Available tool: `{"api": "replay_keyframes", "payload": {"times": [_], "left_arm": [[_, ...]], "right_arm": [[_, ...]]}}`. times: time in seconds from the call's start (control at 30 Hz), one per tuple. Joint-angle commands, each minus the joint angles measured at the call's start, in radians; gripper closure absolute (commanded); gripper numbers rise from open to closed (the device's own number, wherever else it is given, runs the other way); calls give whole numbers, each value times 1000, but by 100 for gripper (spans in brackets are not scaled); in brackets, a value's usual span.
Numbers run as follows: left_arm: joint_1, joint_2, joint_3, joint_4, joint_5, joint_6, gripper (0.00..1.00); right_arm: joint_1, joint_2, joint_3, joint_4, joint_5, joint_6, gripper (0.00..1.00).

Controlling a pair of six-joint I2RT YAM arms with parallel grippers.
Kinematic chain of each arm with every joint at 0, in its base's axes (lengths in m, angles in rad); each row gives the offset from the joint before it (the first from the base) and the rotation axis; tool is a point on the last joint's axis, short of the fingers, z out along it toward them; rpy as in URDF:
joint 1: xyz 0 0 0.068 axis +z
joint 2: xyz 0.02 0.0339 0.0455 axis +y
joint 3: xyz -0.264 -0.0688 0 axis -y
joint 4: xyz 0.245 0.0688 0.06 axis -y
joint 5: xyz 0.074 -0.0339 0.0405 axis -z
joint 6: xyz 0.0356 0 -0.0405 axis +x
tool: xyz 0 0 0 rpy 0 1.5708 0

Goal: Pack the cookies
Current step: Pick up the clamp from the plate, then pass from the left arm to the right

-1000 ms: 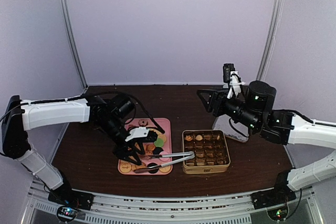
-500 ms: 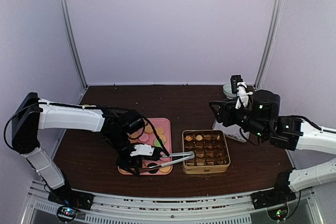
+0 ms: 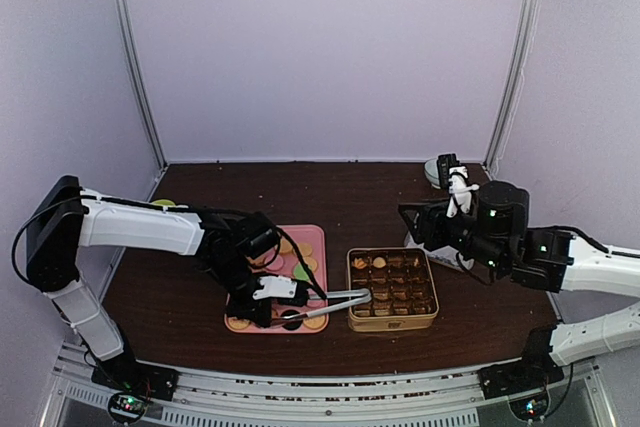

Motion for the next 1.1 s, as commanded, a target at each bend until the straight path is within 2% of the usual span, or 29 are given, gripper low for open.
{"api": "replay_keyframes", "payload": {"times": [0.0, 0.17, 0.47, 0.7, 0.93, 1.07], "left_arm": [[-3, -2, -11, 29, -2, -12, 94], [-4, -19, -9, 30, -11, -26, 100], [-4, -84, 35, -16, 38, -49, 100], [14, -142, 105, -103, 111, -44, 100], [105, -165, 195, -183, 275, -59, 100], [158, -173, 248, -229, 402, -57, 100]], "right_arm": [[-5, -14, -18, 43, -23, 9, 47], [-5, -17, -18, 58, -42, -3, 46], [-5, -42, 2, 47, -70, -22, 40], [-6, -59, 13, 41, -93, -21, 26], [-6, -71, 11, 90, -212, -15, 0], [-20, -66, -5, 165, -380, -16, 0]]}}
